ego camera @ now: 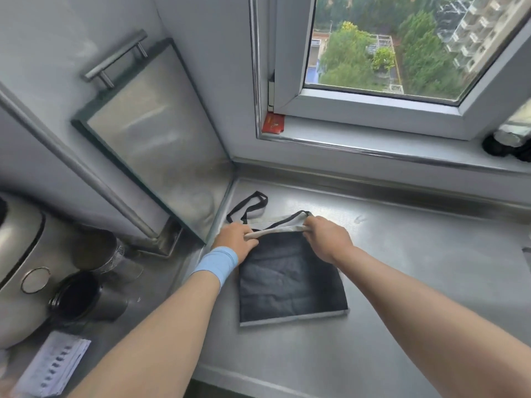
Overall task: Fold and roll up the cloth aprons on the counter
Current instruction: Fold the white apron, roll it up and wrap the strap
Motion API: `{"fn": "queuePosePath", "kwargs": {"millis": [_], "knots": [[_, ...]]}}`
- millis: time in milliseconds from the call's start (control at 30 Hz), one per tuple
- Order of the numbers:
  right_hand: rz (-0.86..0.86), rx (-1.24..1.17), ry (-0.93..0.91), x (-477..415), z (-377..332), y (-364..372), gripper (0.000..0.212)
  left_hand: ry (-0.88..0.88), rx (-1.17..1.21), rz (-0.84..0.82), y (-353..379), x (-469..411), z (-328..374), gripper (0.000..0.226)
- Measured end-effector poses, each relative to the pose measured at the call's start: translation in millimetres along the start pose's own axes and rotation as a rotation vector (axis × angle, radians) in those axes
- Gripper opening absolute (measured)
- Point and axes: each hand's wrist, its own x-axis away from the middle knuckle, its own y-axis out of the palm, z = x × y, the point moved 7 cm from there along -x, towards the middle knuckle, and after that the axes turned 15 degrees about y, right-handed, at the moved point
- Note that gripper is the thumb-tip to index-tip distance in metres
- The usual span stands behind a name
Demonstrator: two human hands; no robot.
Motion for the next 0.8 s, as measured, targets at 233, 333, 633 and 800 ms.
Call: {"fn": "queuePosePath", "kwargs": {"millis": [233,333,633,800], "knots": [[0.259,0.214,-0.061,-41,-20,4,0.022,0.073,-0.102,-0.044,19,-45,-20,0.033],[0.2,0.249,-0.262,-59,-44,14,0.037,0.106,-0.163,-0.058,16,-58,-21,0.036],[0.018,-0.298,0.259,-105,-48,-7,0.019,0.122,-0.297,-0.217,0,-84,-11,0.035],[-0.047,-0.756,0.528,-119,-14,-25,0.021,-0.087,0.329,0.376,-44,-100,-20,0.033]]}}
